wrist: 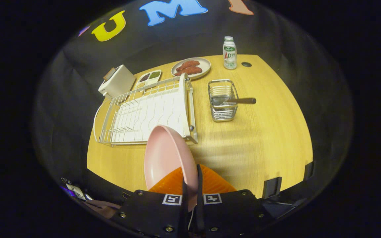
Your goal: Take the plate from the dish rack, then take the spoon from the basket and place it into the plate.
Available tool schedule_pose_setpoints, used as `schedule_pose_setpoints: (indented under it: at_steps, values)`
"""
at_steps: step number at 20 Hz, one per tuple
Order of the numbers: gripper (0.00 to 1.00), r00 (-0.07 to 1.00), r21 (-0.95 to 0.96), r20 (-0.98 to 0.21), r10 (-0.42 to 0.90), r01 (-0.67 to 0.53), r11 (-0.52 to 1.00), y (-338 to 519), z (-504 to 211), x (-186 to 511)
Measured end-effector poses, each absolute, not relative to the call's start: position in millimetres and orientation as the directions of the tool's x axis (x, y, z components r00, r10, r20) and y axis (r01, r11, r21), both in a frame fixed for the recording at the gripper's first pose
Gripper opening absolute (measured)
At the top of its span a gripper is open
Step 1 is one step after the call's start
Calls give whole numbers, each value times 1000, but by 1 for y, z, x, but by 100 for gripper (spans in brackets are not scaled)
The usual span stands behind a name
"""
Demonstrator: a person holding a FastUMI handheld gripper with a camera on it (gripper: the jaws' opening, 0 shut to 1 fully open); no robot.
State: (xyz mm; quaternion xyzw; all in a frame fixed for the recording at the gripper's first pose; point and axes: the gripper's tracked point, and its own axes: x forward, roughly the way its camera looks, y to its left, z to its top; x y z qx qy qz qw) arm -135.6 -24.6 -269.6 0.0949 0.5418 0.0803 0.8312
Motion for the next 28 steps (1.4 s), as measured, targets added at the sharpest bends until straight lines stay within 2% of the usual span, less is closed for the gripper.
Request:
schedule_pose_setpoints:
  at_steps: [7, 15, 19, 21, 24, 26, 27, 28]
  values:
    - [9, 351, 305, -892, 283, 7, 952, -28, -330, -144]
    - [11, 356, 535, -804, 476, 83, 841, -32, -374, -139]
    - [15, 353, 478, -835, 421, 88, 874, -56, -400, -141]
    - [10, 363, 495, -823, 438, 78, 865, -58, -400, -141]
    - [11, 462, 454, -800, 383, 47, 890, -72, -388, -132]
    - [18, 586, 414, -739, 332, 6, 910, -84, -365, -115]
    - [25, 623, 393, -718, 310, -5, 919, -91, -353, -114]
    - [28, 655, 376, -696, 294, -16, 926, -98, -343, -112]
